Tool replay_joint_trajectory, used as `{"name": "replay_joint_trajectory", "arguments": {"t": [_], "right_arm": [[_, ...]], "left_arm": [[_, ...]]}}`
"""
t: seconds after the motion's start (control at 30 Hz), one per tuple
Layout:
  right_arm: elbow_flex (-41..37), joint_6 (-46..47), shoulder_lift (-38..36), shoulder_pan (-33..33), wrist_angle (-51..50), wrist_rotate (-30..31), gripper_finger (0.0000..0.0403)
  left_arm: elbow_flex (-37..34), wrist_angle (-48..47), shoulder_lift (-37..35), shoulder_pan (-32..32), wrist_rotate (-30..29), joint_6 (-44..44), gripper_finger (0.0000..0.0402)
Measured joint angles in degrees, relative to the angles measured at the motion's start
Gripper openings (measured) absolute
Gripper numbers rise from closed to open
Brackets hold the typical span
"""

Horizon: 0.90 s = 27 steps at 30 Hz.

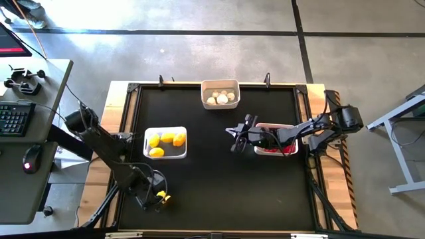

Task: Sort produce into baskets
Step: Put the yellow lemon into the transparent bin

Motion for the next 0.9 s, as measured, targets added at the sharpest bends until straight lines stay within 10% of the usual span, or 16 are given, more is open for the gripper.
{"name": "replay_joint_trajectory", "arguments": {"t": [0.57,0.9], "right_arm": [[0.00,-0.02,0.02,0.00,0.02,0.00,0.0000],[0.00,-0.01,0.02,-0.02,0.02,-0.51,0.0000]], "left_arm": [[-0.07,-15.87,1.38,-0.09,1.78,6.61,0.0264],[0.34,-16.87,-1.04,0.02,-5.53,31.03,0.0264]]}}
